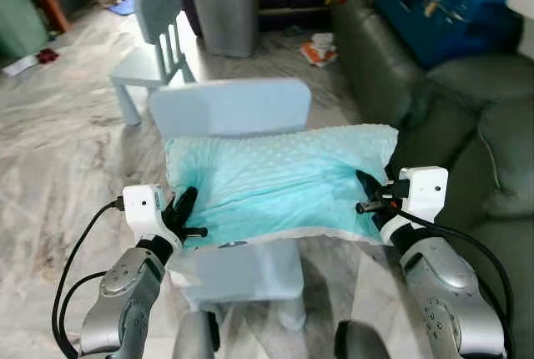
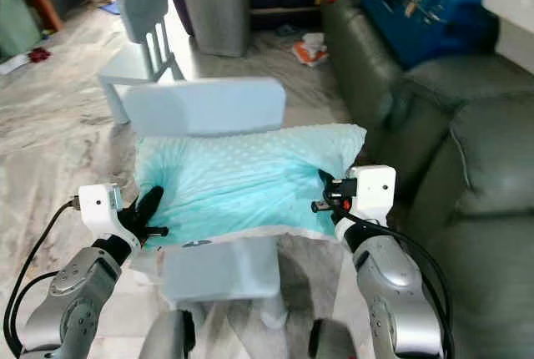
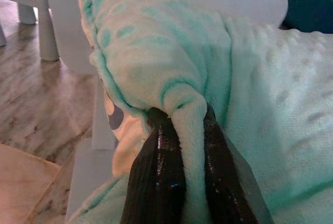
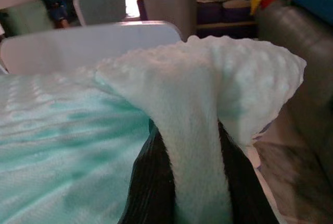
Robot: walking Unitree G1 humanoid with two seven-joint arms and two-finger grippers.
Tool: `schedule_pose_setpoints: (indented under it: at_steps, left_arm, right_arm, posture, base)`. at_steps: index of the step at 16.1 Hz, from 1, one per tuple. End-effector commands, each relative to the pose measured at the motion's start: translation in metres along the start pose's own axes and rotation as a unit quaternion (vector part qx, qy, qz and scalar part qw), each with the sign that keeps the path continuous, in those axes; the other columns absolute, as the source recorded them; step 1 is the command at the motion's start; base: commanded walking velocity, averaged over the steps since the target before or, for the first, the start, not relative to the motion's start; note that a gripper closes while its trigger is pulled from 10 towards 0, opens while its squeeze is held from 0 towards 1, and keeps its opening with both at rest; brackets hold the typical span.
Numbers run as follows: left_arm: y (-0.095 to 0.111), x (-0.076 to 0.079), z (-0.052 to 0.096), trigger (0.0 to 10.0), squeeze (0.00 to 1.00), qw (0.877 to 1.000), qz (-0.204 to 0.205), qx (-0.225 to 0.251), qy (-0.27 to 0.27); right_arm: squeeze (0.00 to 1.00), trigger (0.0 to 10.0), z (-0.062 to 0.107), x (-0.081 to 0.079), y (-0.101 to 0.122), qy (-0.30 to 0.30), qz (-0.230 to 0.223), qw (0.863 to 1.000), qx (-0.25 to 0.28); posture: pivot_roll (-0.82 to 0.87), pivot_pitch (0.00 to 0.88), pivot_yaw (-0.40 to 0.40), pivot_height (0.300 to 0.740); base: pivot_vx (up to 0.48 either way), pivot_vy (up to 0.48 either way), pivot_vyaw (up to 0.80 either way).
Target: Move the pillow to the sofa
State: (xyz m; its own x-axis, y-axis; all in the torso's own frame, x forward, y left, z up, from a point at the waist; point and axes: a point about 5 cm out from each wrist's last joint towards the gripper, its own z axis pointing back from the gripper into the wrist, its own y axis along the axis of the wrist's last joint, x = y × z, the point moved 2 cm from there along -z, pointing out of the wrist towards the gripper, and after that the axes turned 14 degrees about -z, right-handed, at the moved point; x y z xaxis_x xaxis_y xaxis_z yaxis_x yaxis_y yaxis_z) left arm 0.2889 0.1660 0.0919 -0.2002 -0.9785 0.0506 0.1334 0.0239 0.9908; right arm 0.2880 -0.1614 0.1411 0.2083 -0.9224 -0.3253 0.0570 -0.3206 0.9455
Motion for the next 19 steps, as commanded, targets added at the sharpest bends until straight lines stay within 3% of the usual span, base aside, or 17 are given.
schedule_pose_setpoints:
  at_steps: [1,5,11,19]
  left_arm:
    - [-0.001,-0.007,0.002,10.0,0.00,1.000,-0.010,-0.002,0.014]
    - [-0.004,-0.009,0.000,10.0,0.00,1.000,-0.008,-0.010,0.025]
    - [-0.008,-0.012,-0.001,10.0,0.00,0.998,-0.027,-0.024,0.044]
    - [0.002,-0.014,-0.006,10.0,0.00,0.998,-0.033,-0.002,0.058]
  right_arm:
    - [0.00,10.0,0.000,0.003,0.014,-0.010,0.006,1.000,0.028]
    - [0.00,10.0,0.000,0.003,0.015,-0.011,0.006,0.999,0.030]
    - [0.00,10.0,-0.002,0.000,0.020,-0.007,0.007,0.999,0.037]
    - [0.00,10.0,-0.002,-0.002,0.019,-0.006,0.006,0.999,0.034]
  posture:
    - [-0.14,0.000,0.046,0.682]
    - [-0.14,0.000,0.045,0.740]
    - [-0.14,0.000,0.046,0.740]
    - [-0.14,0.000,0.046,0.740]
  base:
    - [0.000,0.000,0.00]
    - [0.000,0.000,0.00]
    - [0.000,0.000,0.00]
    - [0.000,0.000,0.00]
